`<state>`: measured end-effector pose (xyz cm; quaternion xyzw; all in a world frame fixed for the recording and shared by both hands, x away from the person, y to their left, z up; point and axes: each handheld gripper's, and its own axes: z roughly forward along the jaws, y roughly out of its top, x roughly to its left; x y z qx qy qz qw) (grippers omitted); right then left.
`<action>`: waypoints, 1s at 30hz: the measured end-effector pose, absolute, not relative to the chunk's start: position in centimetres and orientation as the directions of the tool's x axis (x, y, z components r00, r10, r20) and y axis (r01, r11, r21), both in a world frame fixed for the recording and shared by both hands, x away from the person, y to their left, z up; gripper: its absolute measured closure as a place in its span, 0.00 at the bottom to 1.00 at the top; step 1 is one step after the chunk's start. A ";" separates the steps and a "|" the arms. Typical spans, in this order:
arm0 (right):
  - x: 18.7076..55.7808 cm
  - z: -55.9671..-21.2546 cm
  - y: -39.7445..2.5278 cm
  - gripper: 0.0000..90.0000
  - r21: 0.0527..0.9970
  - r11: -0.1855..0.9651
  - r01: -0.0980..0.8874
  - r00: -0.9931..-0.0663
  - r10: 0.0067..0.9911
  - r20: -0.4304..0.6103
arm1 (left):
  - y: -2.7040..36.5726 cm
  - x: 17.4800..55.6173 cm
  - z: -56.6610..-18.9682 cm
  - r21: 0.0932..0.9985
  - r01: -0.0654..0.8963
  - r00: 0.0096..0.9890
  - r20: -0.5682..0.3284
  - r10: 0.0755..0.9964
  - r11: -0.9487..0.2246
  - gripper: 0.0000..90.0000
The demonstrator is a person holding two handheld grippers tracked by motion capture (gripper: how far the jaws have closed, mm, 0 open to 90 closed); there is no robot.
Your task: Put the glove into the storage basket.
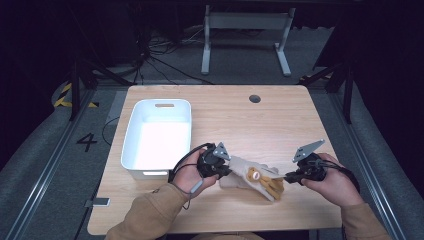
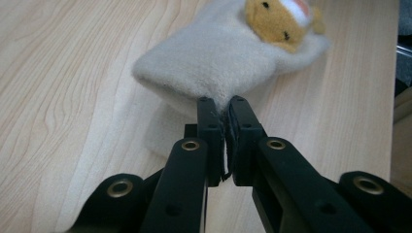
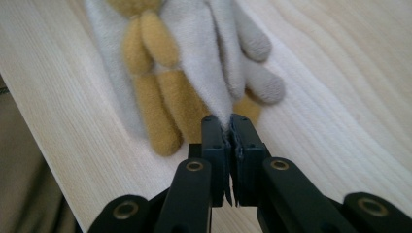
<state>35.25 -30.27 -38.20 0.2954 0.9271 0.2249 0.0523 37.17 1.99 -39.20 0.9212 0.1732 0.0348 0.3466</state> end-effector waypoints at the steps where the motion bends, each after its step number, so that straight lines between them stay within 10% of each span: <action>1: 35.2 -38.0 -30.4 0.96 0.453 0.724 0.520 -0.820 0.571 0.027 | 2.0 37.0 -39.1 0.651 0.294 0.938 -0.053 0.344 -0.700 0.96; 30: 37.6 -38.3 -28.9 0.96 0.502 0.687 0.526 -0.775 0.630 -0.052 | 2.3 36.0 -41.2 0.545 0.330 0.934 -0.068 0.352 -0.771 0.96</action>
